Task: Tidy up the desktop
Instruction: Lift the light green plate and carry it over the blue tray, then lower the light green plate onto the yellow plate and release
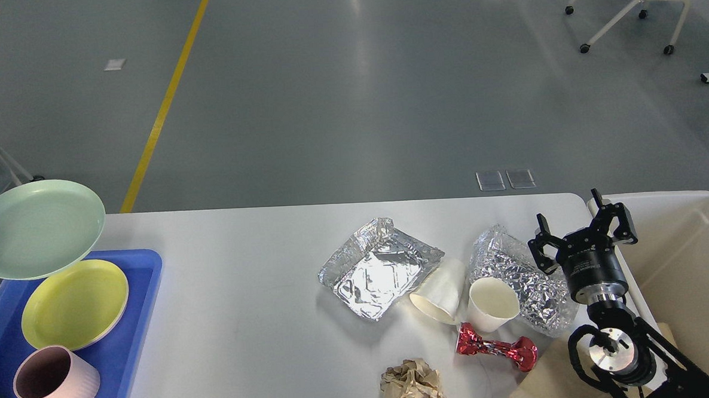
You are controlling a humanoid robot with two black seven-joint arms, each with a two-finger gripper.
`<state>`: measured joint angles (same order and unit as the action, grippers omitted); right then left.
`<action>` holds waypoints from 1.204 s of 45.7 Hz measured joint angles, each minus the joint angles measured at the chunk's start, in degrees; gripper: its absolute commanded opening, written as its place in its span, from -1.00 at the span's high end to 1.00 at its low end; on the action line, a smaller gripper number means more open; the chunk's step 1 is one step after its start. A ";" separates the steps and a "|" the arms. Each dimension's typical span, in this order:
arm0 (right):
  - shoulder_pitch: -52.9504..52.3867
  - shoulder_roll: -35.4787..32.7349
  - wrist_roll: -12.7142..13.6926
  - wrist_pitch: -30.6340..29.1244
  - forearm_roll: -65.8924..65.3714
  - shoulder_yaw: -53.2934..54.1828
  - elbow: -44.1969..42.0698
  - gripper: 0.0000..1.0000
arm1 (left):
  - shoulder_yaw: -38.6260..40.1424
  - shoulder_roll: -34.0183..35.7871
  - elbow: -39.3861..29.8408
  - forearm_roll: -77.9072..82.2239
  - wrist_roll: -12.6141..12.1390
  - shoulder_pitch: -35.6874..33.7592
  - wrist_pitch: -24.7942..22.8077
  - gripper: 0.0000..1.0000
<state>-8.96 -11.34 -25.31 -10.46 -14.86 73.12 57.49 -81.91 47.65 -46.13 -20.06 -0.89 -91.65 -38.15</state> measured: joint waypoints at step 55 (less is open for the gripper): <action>-0.01 0.00 0.00 0.00 0.00 0.01 -0.02 -1.00 | 31.16 -5.01 19.85 11.70 -1.82 34.08 6.12 1.00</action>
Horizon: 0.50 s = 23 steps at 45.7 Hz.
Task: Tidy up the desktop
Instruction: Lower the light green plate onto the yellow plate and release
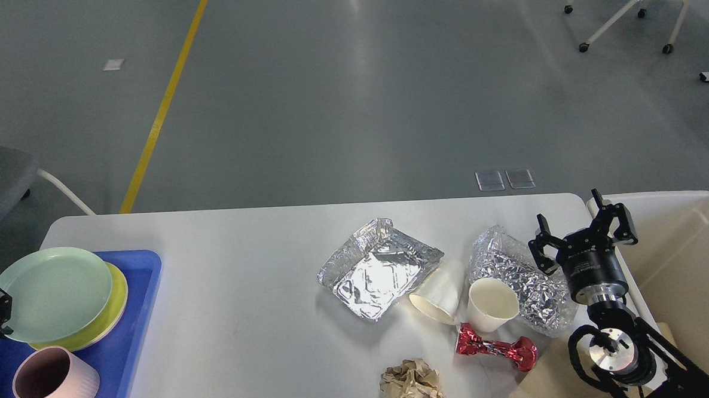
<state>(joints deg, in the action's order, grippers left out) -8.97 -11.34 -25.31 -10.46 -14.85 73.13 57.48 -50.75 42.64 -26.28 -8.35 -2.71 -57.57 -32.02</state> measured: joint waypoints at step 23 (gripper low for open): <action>0.00 0.00 0.00 0.00 0.00 0.00 0.00 -1.00 | 0.69 -0.98 -0.01 0.01 -0.19 0.58 0.83 -0.09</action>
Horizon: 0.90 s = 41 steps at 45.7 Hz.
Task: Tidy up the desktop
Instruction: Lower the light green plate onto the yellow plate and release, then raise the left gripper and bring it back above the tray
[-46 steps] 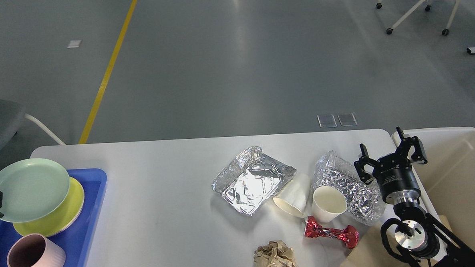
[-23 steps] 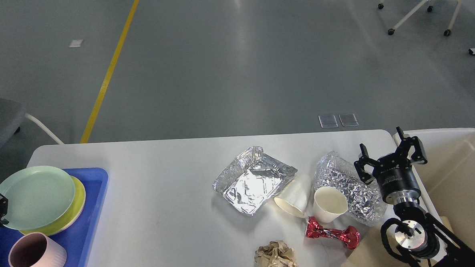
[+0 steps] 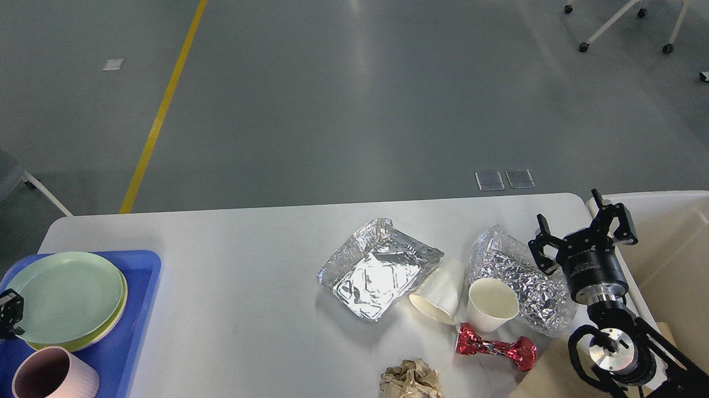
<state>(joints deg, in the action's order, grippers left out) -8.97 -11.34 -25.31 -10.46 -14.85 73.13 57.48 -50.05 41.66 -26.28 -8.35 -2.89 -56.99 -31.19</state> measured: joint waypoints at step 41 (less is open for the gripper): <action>-0.01 0.00 0.00 0.00 0.00 0.00 0.00 -1.00 | 2.04 3.34 0.21 -0.43 0.48 -9.34 -0.65 -0.91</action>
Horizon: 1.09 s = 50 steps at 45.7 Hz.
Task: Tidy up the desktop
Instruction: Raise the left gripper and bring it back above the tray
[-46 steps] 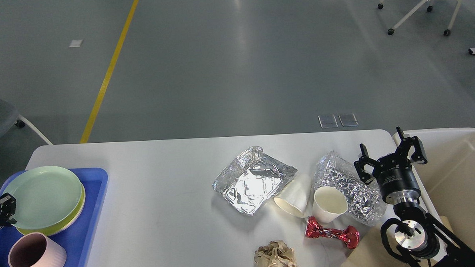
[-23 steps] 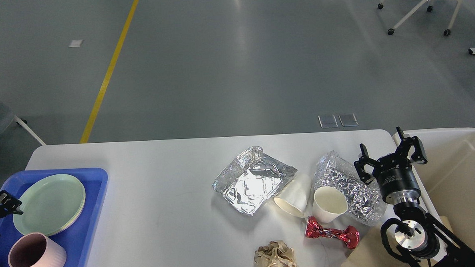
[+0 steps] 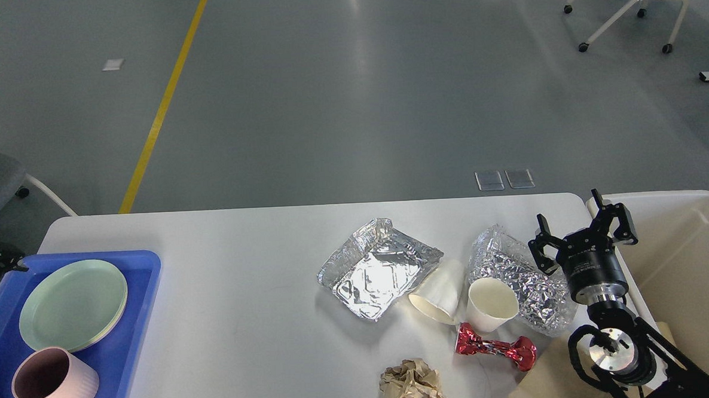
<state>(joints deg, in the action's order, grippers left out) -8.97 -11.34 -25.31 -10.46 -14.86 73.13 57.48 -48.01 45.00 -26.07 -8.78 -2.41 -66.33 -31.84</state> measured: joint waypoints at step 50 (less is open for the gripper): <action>-0.08 0.00 0.00 0.00 0.00 0.00 -0.09 -1.00 | 110.46 -23.37 -25.67 7.07 8.44 44.38 9.83 -0.93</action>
<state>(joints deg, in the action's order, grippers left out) -9.06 -11.34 -25.31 -10.46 -14.85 73.12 57.39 62.45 21.63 -51.74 -1.71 6.03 -21.95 -22.01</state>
